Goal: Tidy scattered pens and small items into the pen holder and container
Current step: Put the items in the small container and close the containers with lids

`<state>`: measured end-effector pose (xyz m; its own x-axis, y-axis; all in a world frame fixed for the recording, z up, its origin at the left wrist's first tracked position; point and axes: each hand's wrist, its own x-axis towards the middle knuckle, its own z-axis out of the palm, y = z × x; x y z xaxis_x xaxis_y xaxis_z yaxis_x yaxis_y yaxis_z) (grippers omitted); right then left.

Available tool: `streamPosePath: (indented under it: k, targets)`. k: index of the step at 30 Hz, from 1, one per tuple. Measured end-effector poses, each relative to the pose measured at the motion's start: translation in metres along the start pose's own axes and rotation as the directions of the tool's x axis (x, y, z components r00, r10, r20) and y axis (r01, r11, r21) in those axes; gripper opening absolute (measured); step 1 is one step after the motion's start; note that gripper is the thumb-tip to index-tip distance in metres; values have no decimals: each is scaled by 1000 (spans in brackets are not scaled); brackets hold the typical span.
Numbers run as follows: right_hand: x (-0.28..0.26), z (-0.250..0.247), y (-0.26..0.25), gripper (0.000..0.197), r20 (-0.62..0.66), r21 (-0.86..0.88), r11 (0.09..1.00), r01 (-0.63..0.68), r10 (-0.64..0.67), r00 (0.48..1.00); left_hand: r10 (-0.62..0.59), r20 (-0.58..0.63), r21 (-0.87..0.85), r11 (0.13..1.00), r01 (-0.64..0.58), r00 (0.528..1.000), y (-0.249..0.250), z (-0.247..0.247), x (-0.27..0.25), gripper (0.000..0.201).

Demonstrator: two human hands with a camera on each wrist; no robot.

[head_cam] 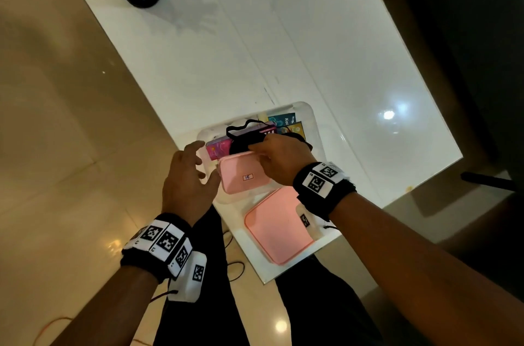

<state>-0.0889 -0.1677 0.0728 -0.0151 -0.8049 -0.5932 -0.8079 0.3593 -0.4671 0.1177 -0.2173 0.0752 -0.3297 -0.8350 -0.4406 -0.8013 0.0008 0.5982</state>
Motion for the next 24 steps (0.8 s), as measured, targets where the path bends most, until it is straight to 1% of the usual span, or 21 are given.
streamPosePath:
  k: [2, 5, 7, 10, 12, 13, 14, 15, 16, 17, 18, 19, 20, 21, 22, 24]
  targets:
    - [2, 2, 0, 46, -4, 10, 1000, -12, 12, 1000, 11, 16, -36, 999, -10, 1000, -2, 1, -1, 57]
    - [1, 1, 3, 39, -4, 22, 999, -46, 46, 999, -34, 2, -118, 992, 34, 999, -4, 4, -5, 52]
    - [-6, 0, 6, 38, -59, 27, 998, -53, 54, 997, -82, -21, -209, 975, 76, 996, -5, 8, -9, 51]
    - [-25, -3, 11, 37, -195, 127, 989, -74, 98, 976, -157, -39, -327, 935, 135, 987, -6, 13, -20, 45]
    - [-42, -4, 19, 31, -321, 224, 971, -88, 158, 934, -206, -43, -393, 903, 173, 978, -8, 16, -30, 39]
    - [-52, -4, 24, 27, -399, 285, 955, -86, 200, 895, -239, -33, -427, 881, 203, 970, -10, 18, -35, 35]
    - [-63, -4, 31, 24, -473, 355, 932, -77, 250, 845, -278, -14, -462, 854, 240, 961, -12, 21, -42, 31]
    - [-73, -2, 40, 21, -522, 425, 902, -77, 313, 793, -321, 12, -489, 824, 286, 947, -16, 26, -50, 26]
    - [-82, 0, 49, 19, -545, 485, 869, -95, 385, 745, -359, 41, -504, 798, 330, 932, -19, 30, -57, 23]
    - [-91, 6, 60, 18, -543, 527, 839, -138, 457, 705, -394, 81, -502, 777, 379, 915, -22, 37, -66, 21]
    - [-100, 13, 72, 18, -514, 552, 810, -198, 518, 683, -424, 133, -496, 754, 431, 896, -25, 44, -76, 19]
    - [-107, 22, 87, 20, -460, 567, 778, -270, 571, 680, -450, 202, -479, 729, 489, 870, -27, 53, -85, 18]
    - [-112, 32, 101, 24, -388, 570, 749, -338, 608, 693, -459, 281, -460, 706, 539, 843, -29, 62, -94, 20]
    - [-117, 43, 114, 30, -306, 555, 728, -403, 629, 715, -454, 351, -424, 703, 571, 819, -31, 72, -101, 24]
    - [-121, 54, 125, 38, -230, 517, 725, -456, 630, 741, -447, 397, -375, 718, 586, 802, -30, 83, -107, 31]
    - [-127, 74, 140, 51, -122, 395, 762, -513, 597, 793, -450, 425, -288, 756, 588, 786, -26, 102, -114, 47]
